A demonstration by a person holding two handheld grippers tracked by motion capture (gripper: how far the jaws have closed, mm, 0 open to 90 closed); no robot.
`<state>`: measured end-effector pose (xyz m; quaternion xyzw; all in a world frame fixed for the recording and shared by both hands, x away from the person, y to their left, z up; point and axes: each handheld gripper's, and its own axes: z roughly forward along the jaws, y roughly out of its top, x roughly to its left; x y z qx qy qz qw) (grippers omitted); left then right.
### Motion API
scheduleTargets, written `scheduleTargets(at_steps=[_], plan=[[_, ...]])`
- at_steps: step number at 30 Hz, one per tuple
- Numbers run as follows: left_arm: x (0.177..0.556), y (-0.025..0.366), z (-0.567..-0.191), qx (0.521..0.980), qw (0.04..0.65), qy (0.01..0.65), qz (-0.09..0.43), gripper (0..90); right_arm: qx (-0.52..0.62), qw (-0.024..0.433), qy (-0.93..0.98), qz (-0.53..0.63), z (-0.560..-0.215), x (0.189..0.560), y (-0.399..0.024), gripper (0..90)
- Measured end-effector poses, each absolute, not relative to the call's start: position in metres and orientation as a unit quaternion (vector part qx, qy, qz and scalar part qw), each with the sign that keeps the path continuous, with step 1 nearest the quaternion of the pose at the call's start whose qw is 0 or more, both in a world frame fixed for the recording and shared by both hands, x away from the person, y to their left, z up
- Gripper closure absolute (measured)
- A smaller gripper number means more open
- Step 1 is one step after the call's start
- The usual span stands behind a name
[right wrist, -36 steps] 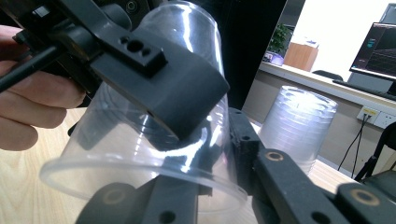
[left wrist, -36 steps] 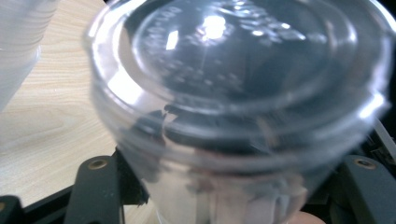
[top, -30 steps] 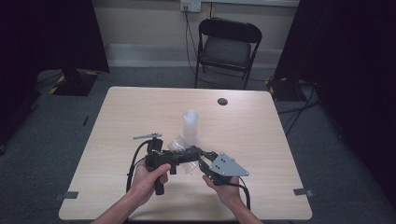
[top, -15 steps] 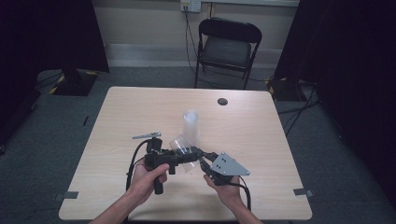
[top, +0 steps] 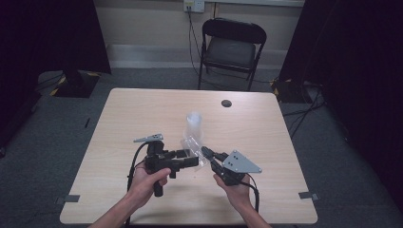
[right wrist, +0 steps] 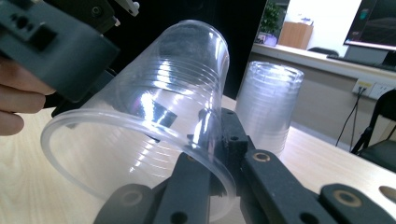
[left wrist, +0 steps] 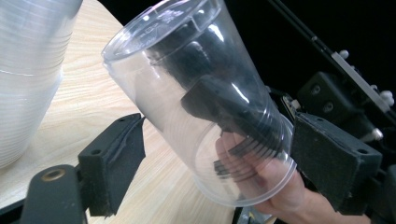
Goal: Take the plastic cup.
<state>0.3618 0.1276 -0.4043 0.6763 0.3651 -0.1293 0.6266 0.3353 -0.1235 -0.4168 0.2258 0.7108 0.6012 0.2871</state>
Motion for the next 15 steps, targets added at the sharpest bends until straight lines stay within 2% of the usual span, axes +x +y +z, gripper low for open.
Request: scheduleTargets(at_steps=[5, 11, 15], plan=[[0.362, 0.13, -0.404, 0.68, 0.626, 0.364, -0.113, 16.3, 0.247, 0.269, 0.713, 0.598, -0.416, 0.338, -0.129, 90.0], [0.361, 0.132, -0.404, 0.713, 0.607, 0.347, -0.053, 16.0, 0.259, 0.252, 0.718, 0.595, -0.413, 0.34, -0.135, 90.0], [0.359, 0.133, -0.404, 0.723, 0.602, 0.335, -0.038, 16.0, 0.267, 0.236, 0.722, 0.594, -0.411, 0.341, -0.139, 90.0]])
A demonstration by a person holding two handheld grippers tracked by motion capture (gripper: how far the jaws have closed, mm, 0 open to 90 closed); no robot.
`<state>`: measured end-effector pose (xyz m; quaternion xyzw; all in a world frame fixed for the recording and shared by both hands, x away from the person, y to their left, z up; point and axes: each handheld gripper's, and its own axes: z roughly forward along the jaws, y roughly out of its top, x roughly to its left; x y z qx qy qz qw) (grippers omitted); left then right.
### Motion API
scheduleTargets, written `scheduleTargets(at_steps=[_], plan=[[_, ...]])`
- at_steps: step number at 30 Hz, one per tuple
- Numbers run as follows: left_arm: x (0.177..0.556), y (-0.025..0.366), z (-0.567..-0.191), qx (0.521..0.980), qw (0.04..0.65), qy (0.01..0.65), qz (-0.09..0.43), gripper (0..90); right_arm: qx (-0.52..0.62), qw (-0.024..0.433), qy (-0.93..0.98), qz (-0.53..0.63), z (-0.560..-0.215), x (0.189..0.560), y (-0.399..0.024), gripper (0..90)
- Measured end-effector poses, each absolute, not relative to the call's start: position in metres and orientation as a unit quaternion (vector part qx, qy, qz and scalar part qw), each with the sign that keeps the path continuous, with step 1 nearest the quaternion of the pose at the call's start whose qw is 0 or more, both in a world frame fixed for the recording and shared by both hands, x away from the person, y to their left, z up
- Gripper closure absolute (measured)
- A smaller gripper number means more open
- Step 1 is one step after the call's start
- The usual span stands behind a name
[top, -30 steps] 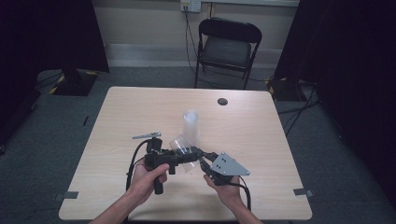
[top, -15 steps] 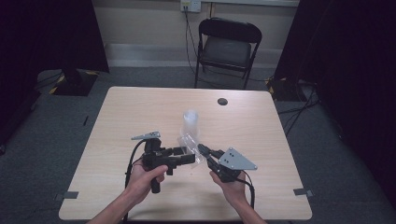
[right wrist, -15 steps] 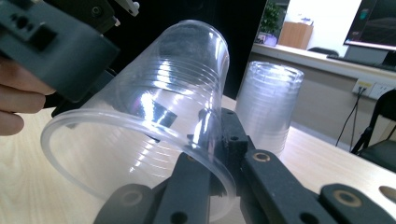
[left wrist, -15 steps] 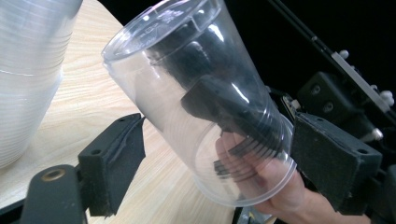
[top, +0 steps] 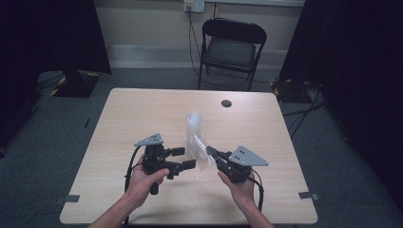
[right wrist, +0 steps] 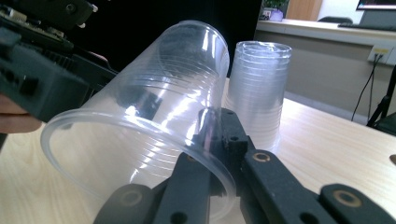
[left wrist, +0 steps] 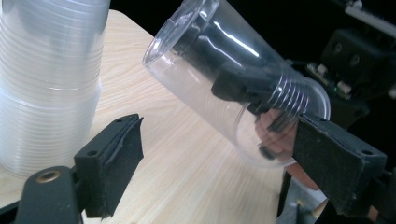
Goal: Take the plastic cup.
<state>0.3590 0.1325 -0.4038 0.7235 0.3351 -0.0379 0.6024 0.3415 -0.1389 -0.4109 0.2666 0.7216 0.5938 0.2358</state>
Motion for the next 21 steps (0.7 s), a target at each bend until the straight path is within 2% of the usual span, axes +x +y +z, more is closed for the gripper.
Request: scheduleTargets(at_steps=[7, 12, 18, 21], plan=[[0.356, 0.134, -0.403, 0.742, 0.588, 0.321, 0.014, 16.2, 0.284, 0.212, 0.728, 0.587, -0.41, 0.345, -0.144, 90.0], [0.358, 0.132, -0.404, 0.747, 0.576, 0.33, 0.023, 17.1, 0.297, 0.195, 0.734, 0.579, -0.411, 0.349, -0.145, 89.9], [0.357, 0.133, -0.408, 0.766, 0.562, 0.308, 0.044, 16.4, 0.307, 0.176, 0.743, 0.568, -0.411, 0.352, -0.147, 90.0], [0.355, 0.135, -0.41, 0.766, 0.566, 0.298, 0.058, 16.3, 0.312, 0.15, 0.751, 0.563, -0.412, 0.356, -0.149, 90.0]])
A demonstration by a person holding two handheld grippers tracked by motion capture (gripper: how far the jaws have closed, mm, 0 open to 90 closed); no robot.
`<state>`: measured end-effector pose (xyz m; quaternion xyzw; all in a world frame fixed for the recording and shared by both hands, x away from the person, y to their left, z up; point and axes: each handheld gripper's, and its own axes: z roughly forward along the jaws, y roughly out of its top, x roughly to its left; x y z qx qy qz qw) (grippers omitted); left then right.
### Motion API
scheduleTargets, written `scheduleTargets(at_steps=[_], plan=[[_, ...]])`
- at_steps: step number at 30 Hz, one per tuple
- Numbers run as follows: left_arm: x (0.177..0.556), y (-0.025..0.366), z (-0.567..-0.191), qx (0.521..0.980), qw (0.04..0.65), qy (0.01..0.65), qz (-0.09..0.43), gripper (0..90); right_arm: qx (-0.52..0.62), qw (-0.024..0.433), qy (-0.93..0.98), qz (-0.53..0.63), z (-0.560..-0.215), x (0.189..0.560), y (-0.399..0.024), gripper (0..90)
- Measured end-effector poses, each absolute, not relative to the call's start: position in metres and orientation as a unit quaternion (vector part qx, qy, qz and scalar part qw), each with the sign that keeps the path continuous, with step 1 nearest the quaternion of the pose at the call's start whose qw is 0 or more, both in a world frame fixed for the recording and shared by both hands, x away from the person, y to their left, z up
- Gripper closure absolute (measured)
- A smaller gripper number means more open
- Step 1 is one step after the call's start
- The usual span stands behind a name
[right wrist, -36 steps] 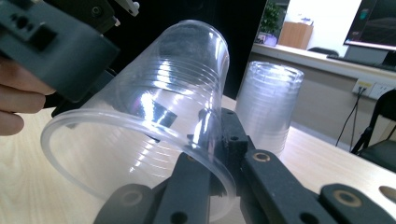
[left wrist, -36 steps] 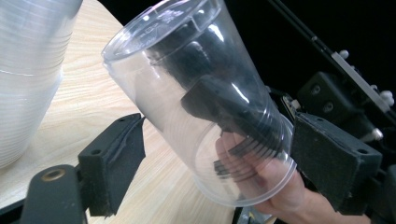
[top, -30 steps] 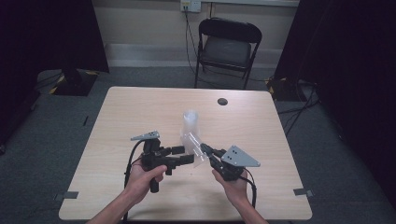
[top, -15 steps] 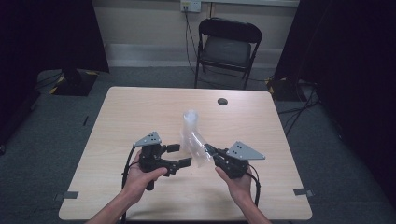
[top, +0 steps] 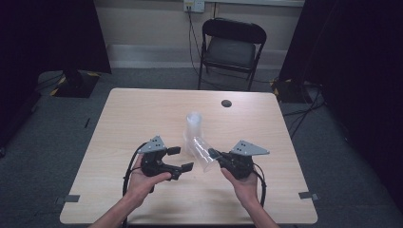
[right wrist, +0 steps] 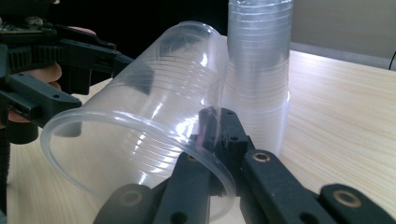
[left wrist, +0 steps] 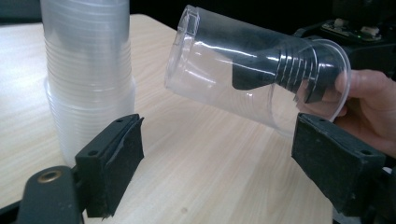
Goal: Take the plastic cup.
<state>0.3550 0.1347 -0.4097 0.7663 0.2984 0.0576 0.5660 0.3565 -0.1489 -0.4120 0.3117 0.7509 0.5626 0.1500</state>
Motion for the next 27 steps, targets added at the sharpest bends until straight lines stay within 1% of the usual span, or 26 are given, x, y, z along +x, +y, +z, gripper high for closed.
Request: scheduleTargets(at_steps=[5, 7, 10, 13, 16, 18, 21, 22, 23, 25, 27], plan=[[0.35, 0.135, -0.411, 0.781, 0.552, 0.272, 0.107, 19.4, 0.32, 0.135, 0.758, 0.551, -0.407, 0.358, -0.154, 90.0], [0.351, 0.136, -0.413, 0.782, 0.551, 0.268, 0.113, 19.8, 0.324, 0.13, 0.759, 0.549, -0.404, 0.359, -0.156, 90.0], [0.351, 0.136, -0.416, 0.783, 0.548, 0.264, 0.126, 19.9, 0.337, 0.108, 0.764, 0.54, -0.403, 0.363, -0.157, 90.0], [0.352, 0.136, -0.419, 0.785, 0.545, 0.255, 0.146, 22.1, 0.344, 0.088, 0.772, 0.527, -0.405, 0.366, -0.157, 90.0], [0.351, 0.135, -0.423, 0.794, 0.535, 0.233, 0.167, 23.2, 0.347, 0.069, 0.785, 0.508, -0.408, 0.368, -0.155, 90.0], [0.351, 0.134, -0.424, 0.8, 0.53, 0.229, 0.166, 23.3, 0.349, 0.062, 0.79, 0.5, -0.409, 0.368, -0.154, 90.0], [0.349, 0.131, -0.427, 0.808, 0.519, 0.213, 0.177, 24.0, 0.352, 0.047, 0.797, 0.488, -0.409, 0.369, -0.153, 90.0], [0.348, 0.131, -0.428, 0.812, 0.513, 0.212, 0.183, 25.3, 0.352, 0.033, 0.802, 0.48, -0.409, 0.369, -0.152, 90.0], [0.348, 0.131, -0.428, 0.814, 0.51, 0.207, 0.183, 27.0, 0.353, 0.03, 0.804, 0.477, -0.409, 0.37, -0.151, 90.0], [0.347, 0.13, -0.43, 0.816, 0.511, 0.207, 0.175, 26.4, 0.354, 0.019, 0.808, 0.47, -0.409, 0.37, -0.149, 90.0], [0.346, 0.129, -0.432, 0.815, 0.511, 0.204, 0.182, 23.7, 0.353, 0.009, 0.814, 0.461, -0.409, 0.37, -0.148, 90.0]])
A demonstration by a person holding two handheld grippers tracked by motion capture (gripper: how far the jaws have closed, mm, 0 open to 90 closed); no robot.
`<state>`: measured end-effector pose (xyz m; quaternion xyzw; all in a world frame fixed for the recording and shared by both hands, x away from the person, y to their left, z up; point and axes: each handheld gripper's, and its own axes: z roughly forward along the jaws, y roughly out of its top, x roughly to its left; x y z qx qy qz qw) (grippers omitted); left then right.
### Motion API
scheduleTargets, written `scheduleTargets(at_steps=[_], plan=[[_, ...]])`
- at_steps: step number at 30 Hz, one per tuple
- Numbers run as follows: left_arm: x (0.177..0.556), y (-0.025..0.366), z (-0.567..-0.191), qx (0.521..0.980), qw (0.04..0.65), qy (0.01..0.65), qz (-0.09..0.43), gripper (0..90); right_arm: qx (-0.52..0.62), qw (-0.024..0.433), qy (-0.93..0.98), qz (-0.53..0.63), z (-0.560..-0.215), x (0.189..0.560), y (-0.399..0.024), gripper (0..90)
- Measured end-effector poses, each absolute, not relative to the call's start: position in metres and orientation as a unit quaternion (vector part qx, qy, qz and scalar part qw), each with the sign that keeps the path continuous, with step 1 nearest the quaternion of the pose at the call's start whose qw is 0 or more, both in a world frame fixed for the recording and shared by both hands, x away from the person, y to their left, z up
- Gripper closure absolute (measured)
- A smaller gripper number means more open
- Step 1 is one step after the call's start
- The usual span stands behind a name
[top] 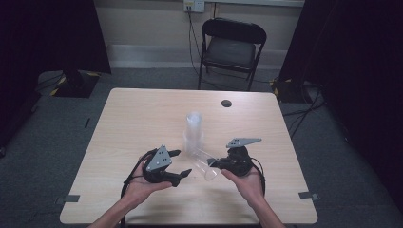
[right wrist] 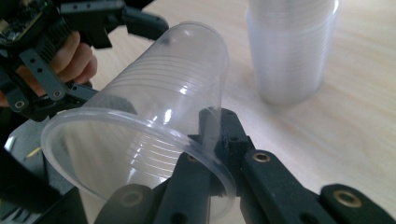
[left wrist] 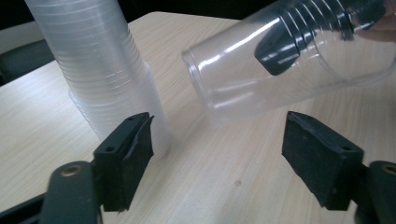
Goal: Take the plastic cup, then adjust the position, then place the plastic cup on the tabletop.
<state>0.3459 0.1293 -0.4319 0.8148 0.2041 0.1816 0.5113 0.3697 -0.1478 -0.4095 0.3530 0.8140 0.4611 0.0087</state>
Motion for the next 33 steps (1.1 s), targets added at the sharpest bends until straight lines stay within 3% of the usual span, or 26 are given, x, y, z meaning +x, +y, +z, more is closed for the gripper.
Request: scheduleTargets(at_steps=[15, 33], plan=[[0.337, 0.121, -0.435, 0.846, 0.479, 0.157, 0.174, 17.1, 0.359, -0.047, 0.837, 0.41, -0.416, 0.373, -0.141, 90.0], [0.33, 0.111, -0.443, 0.868, 0.448, 0.073, 0.202, 17.4, 0.35, -0.095, 0.855, 0.371, -0.426, 0.379, -0.126, 90.0]])
